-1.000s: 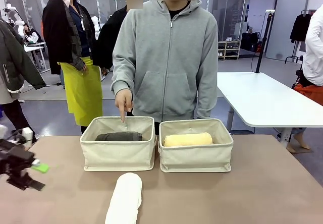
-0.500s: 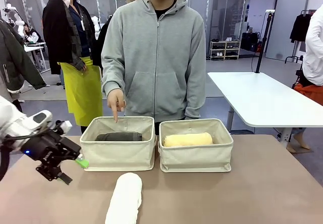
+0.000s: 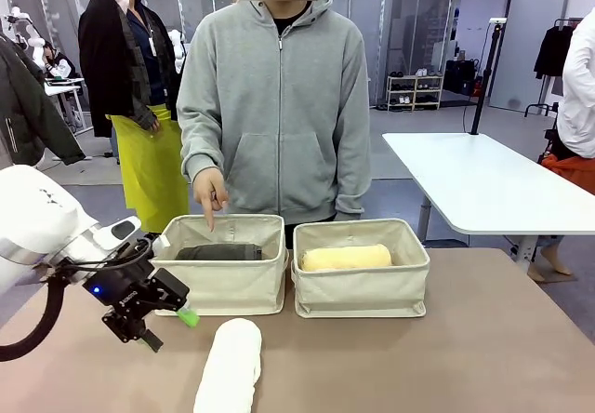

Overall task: Divide the towels into two baskets.
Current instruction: Pick up one hotel-folded towel from the bottom of the table and place it in the Fabric basket indicated by the person.

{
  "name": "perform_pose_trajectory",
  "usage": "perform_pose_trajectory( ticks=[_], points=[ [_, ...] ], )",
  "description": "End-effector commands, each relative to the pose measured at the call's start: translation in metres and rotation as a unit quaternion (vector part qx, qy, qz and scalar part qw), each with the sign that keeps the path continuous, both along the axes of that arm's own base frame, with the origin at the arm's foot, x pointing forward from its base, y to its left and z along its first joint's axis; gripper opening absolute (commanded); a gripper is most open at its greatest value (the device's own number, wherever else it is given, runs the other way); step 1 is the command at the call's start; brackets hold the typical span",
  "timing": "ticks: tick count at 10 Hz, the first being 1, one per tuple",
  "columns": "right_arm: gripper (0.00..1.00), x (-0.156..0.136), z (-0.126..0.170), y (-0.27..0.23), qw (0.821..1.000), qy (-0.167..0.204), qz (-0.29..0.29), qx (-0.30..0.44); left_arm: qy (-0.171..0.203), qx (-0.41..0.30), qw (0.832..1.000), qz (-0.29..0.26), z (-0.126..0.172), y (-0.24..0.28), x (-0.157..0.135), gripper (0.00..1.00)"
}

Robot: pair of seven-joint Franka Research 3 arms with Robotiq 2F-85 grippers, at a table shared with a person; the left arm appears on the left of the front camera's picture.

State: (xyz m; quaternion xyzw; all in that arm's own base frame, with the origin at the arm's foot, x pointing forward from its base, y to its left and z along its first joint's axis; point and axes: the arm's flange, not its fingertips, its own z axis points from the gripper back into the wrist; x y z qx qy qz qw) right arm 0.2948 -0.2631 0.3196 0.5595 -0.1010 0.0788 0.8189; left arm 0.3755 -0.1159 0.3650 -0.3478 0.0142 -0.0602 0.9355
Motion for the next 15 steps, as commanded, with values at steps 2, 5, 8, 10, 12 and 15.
perform_pose_trajectory(
  ticks=[2, 5, 8, 10, 12, 15],
  points=[
    [1.0, -0.004, 0.002, 0.001, 1.0, 0.004, 0.0, -0.007, -0.031, -0.007, 0.999, 0.008, -0.025, -0.014, -0.025, 1.0],
    [1.0, -0.004, 0.002, 0.001, 1.0, 0.004, 0.0, -0.007, -0.026, -0.028, 0.999, 0.003, -0.052, -0.043, -0.021, 1.0],
    [1.0, -0.004, 0.002, 0.001, 1.0, 0.004, 0.0, -0.007, -0.004, -0.026, 1.0, -0.011, -0.068, -0.059, -0.025, 1.0],
    [1.0, -0.004, 0.002, 0.001, 1.0, 0.004, 0.0, -0.007, 0.011, -0.024, 0.999, -0.027, -0.076, -0.069, -0.028, 1.0],
    [1.0, -0.004, 0.002, 0.001, 1.0, 0.004, 0.0, -0.007, 0.008, -0.036, 0.998, -0.045, -0.079, -0.081, -0.03, 0.89],
    [1.0, -0.004, 0.002, 0.001, 1.0, 0.004, 0.0, -0.007, 0.004, -0.036, 0.998, -0.043, -0.077, -0.079, -0.028, 0.75]
  ],
)
